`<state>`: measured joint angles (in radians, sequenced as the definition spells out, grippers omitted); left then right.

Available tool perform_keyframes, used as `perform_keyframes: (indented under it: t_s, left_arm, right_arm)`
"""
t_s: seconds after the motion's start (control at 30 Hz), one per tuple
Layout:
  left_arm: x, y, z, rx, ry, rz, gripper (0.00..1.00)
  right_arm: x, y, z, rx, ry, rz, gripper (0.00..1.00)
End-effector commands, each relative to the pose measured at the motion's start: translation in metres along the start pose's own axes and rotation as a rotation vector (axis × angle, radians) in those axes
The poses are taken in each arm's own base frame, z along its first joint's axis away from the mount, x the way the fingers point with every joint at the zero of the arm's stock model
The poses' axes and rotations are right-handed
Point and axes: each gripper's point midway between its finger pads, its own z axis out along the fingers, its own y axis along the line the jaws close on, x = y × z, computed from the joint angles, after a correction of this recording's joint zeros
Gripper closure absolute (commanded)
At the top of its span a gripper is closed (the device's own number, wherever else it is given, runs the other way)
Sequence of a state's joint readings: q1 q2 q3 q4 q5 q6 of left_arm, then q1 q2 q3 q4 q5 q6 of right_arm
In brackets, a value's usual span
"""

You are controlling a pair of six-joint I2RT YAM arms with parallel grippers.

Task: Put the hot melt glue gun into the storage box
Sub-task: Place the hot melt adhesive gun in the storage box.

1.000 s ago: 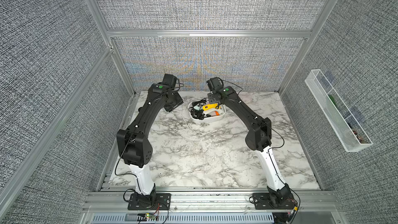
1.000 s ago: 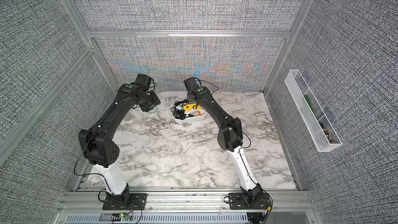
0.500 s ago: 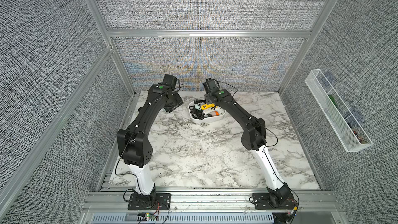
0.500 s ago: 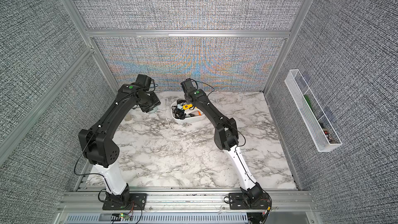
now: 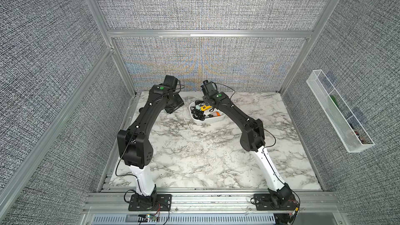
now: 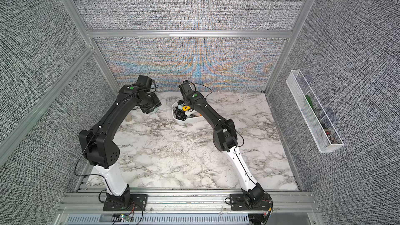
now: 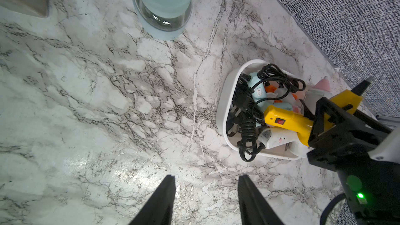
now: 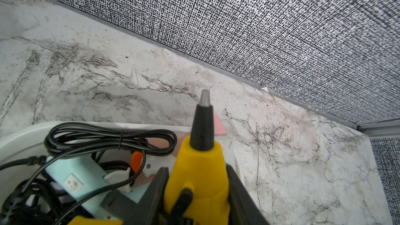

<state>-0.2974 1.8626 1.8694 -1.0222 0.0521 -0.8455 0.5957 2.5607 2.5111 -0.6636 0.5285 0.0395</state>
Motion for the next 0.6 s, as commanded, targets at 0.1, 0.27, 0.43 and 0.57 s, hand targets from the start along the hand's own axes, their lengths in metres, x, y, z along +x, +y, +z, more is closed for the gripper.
perform_keyframes:
  t_s: [0.1,0.27,0.43,0.57]
  left_arm:
    - [-0.001,0.002,-0.004,-0.006,-0.01,0.002,0.48]
    - [0.0,0.002,-0.004,-0.004,-0.009,0.002,0.48]
    - [-0.001,0.001,-0.005,0.002,-0.011,0.001,0.48]
    - [-0.001,0.002,-0.006,0.001,-0.012,0.0,0.48]
  right_arm:
    - [0.027,0.001,0.007,-0.035,0.098,0.015,0.48]
    - [0.029,0.001,0.0,-0.057,0.11,0.027,0.42]
    - [0.028,0.017,-0.003,-0.094,0.101,0.013,0.41]
    - [0.031,0.032,-0.001,-0.116,0.101,-0.003,0.42]
